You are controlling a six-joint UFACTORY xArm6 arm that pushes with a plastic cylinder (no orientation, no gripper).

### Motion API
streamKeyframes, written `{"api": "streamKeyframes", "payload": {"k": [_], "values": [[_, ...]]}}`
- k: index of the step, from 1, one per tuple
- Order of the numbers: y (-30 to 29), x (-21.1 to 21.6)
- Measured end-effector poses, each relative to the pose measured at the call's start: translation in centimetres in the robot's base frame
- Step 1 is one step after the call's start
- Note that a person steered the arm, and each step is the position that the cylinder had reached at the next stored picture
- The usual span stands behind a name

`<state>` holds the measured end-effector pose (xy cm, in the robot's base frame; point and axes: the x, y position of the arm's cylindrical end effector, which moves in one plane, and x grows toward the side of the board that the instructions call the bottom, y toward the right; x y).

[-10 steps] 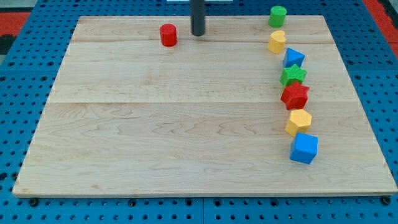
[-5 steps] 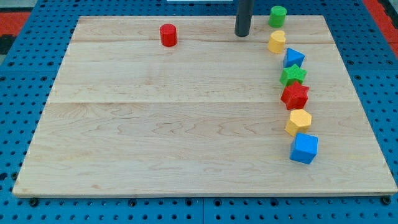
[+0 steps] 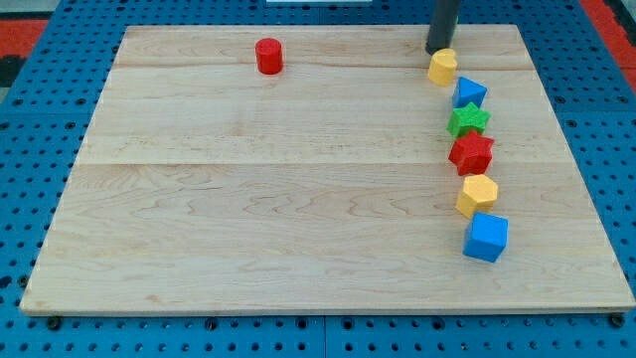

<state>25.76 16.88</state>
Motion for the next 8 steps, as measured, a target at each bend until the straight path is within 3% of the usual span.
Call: {"api": "streamKeyframes", "payload": {"k": [1, 2, 3, 4, 6, 7, 8], "values": [[-3.6, 2.5], [-6.4, 1.9], [-0.9, -3.1], [5.2, -0.4], [-2.7, 5.8], [-2.2, 6.5], [-5.3, 9.6]]}}
